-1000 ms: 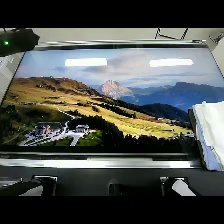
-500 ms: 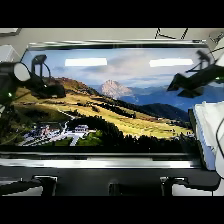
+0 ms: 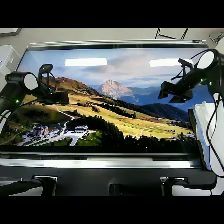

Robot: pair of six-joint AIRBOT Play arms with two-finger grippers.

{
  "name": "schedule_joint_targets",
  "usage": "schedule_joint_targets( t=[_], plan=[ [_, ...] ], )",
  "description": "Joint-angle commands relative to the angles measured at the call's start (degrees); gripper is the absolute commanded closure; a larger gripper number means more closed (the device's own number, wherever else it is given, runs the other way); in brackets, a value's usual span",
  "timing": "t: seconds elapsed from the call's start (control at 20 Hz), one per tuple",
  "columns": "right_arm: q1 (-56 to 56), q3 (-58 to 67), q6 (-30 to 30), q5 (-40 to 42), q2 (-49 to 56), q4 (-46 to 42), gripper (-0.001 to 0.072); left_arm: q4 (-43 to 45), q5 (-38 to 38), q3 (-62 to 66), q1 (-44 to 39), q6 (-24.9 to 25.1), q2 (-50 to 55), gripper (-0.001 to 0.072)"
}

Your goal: Fold the clothes and pants, and hang the long-sleeved shirts on hangers.

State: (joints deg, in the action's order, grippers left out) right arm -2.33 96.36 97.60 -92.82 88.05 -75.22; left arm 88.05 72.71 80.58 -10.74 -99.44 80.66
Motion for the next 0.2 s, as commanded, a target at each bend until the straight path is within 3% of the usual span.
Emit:
schedule_joint_targets(
  t=[0.0, 0.15],
  plan=[
    [0.2, 0.0, 0.1, -0.2, 0.0, -0.1, 0.0113, 0.0, -0.2, -0.2, 0.0, 0.0, -0.1, -0.0013],
    [0.2, 0.0, 0.1, -0.2, 0.0, -0.1, 0.0113, 0.0, -0.2, -0.2, 0.0, 0.0, -0.1, -0.0013]
  ],
)
